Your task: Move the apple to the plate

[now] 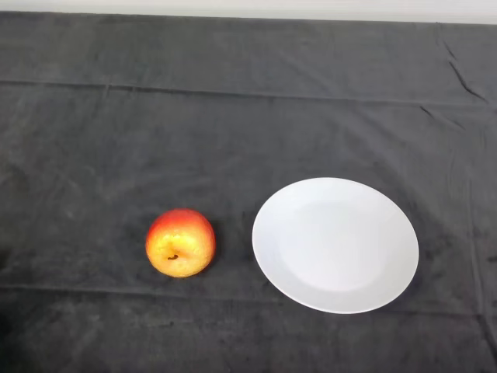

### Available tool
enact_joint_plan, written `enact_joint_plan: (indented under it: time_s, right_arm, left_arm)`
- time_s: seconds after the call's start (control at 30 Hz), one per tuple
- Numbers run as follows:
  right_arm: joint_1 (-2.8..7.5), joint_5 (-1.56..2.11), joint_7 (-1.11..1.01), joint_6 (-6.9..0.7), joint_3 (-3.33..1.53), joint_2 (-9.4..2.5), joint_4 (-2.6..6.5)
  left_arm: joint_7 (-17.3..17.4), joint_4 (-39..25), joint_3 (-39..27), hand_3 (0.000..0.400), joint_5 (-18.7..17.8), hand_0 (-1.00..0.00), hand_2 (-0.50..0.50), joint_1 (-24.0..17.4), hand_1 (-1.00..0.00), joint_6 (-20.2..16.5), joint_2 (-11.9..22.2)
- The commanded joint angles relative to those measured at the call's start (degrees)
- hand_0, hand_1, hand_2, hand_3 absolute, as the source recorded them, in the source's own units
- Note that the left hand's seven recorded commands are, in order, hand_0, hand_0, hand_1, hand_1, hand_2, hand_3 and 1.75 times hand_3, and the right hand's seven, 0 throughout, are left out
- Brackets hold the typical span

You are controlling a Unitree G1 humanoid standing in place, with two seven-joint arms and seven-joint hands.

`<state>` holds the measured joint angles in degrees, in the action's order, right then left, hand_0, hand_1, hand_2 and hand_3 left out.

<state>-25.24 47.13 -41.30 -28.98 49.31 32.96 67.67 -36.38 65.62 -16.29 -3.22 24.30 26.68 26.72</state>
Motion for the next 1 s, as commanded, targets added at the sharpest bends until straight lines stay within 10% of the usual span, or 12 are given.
enact_joint_plan:
  time_s: [0.03, 1.0]
  right_arm:
    - [0.45, 0.24, -0.71, 0.02, 1.04, 2.03, 1.24]
    - [0.44, 0.23, -0.73, 0.02, 1.05, 2.04, 1.26]
  left_arm:
    - [0.86, 2.42, -1.33, 0.0, 1.01, 0.0, 0.0, 2.96, 0.0, 1.0, 1.37]
    - [2.14, 2.46, 3.35, 0.0, 6.54, 0.0, 0.0, 7.01, 0.0, 5.22, 2.2]
